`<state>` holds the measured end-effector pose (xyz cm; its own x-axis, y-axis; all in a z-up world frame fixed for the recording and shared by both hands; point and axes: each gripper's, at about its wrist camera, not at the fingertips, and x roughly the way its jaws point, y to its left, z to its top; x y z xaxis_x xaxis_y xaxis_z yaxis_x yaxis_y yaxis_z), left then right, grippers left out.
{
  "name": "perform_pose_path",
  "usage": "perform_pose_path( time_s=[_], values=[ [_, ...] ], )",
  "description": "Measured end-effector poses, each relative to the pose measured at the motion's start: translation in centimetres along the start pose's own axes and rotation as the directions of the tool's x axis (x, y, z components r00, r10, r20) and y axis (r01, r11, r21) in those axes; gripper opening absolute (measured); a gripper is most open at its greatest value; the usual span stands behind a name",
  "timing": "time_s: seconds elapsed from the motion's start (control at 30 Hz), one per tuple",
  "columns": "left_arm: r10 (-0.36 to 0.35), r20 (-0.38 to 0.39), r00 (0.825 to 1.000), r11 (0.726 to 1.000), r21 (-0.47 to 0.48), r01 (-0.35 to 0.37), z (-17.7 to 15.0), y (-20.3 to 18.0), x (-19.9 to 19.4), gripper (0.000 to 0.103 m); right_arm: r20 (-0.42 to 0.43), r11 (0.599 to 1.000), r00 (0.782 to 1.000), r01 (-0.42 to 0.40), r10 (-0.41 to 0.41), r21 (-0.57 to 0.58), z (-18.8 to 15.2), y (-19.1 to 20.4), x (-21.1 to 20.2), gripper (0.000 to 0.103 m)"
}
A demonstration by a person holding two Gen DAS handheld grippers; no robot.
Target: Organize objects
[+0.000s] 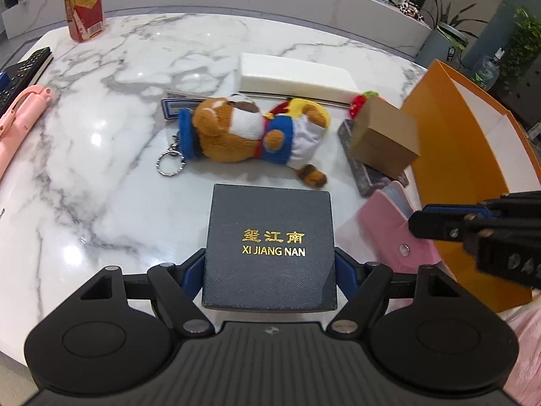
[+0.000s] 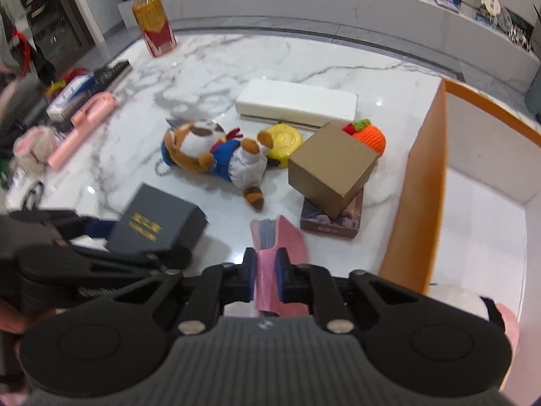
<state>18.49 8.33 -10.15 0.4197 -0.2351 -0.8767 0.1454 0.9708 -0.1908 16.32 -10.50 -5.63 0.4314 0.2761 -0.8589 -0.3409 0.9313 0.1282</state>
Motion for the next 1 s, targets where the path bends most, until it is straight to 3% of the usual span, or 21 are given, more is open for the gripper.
perform_pose_path(
  time_s=[0.1, 0.33, 0.47, 0.53, 0.6, 0.83, 1.0],
  values=[
    [-0.013, -0.012, 1.000, 1.000, 0.019, 0.014, -0.4, -0.9, 0.0, 0.088, -0.004, 0.994, 0.997, -0.079, 0.080, 0.079, 0.1, -1.1, -1.2, 0.000],
    [-0.015, -0.038, 0.999, 0.998, 0.053, 0.017, -1.2, -2.6, 0.8, 0.088, -0.055, 0.996, 0.997, -0.057, 0.060, 0.064, -0.6, -1.5, -0.9, 0.002],
    [0.042, -0.033, 0.999, 0.998, 0.054, -0.040, -1.0, -1.7, 0.3, 0.088, -0.089, 0.998, 0.994, -0.065, 0.067, 0.027, -1.7, -0.8, 0.2, 0.006],
    [0.065, -0.030, 0.997, 0.997, 0.044, -0.064, -0.9, -0.9, 0.0, 0.088, -0.104, 0.998, 0.993, -0.058, 0.058, 0.006, -2.1, -0.2, 0.8, 0.016],
    [0.077, -0.025, 0.997, 0.997, 0.026, -0.076, -0.8, 0.1, -0.5, 0.088, -0.104, 0.998, 0.993, -0.055, 0.052, -0.026, -2.4, 0.7, 1.4, 0.043],
    [0.082, -0.034, 0.996, 0.997, -0.006, -0.083, -1.0, 1.9, -0.5, 0.088, -0.117, 0.990, 0.992, 0.034, -0.050, -0.139, -2.7, 4.3, 4.6, 0.050],
    [0.059, -0.027, 0.998, 0.998, -0.021, -0.059, -1.0, 2.3, -0.5, 0.088, -0.096, 0.969, 0.987, 0.104, -0.128, -0.225, -2.9, 6.1, 5.9, 0.066]
  ],
)
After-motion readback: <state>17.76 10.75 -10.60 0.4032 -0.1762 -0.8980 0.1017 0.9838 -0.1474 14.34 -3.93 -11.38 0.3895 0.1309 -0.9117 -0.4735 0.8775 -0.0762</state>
